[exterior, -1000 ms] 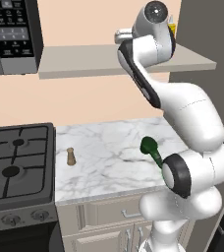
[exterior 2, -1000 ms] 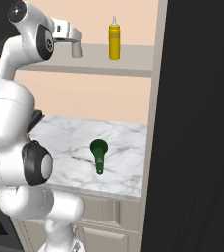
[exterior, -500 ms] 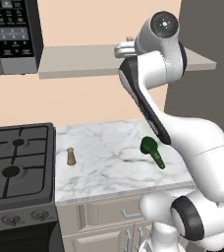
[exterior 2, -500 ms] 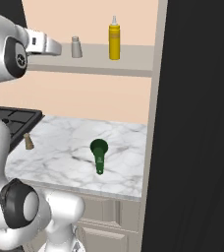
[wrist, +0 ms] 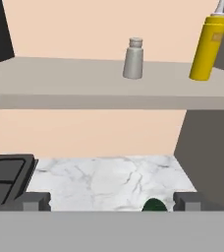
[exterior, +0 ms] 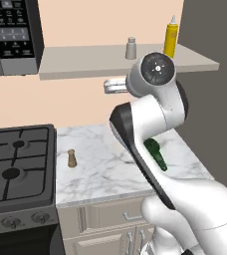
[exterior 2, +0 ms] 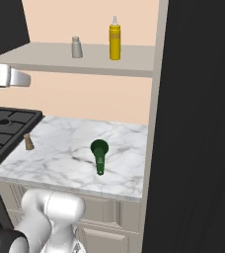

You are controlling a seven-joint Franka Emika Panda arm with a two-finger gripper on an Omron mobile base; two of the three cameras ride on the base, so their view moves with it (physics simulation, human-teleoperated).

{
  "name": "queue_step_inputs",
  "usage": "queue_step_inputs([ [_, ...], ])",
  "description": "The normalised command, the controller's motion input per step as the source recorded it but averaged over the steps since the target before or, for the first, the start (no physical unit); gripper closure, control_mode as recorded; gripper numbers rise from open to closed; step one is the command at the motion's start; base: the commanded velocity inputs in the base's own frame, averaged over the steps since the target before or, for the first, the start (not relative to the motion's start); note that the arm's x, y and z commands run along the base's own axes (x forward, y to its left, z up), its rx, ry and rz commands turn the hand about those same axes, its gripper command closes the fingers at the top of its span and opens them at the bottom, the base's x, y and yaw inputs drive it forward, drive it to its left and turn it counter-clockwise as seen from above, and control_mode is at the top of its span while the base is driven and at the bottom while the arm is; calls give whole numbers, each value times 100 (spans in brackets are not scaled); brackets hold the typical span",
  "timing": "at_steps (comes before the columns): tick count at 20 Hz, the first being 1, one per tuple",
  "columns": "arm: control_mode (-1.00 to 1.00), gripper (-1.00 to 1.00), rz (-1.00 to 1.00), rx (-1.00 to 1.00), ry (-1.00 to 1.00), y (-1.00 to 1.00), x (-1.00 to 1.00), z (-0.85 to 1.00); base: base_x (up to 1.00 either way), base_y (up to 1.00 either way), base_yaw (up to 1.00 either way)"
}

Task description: There are various items on the counter. Only move the condiments/shakers into the cabinet.

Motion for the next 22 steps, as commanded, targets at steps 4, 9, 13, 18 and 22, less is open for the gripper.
queue_step_inputs([
  [4,-100,-100,4,0,20,30,-96,-38,0,0,0],
  [9,-100,-100,0,0,20,57,-74,-42,0,0,0],
  [13,-100,-100,0,0,23,56,-21,-44,0,0,0],
  [18,-100,-100,0,0,22,60,3,-56,0,0,0],
  [22,-100,-100,-2,0,14,53,27,-62,0,0,0],
])
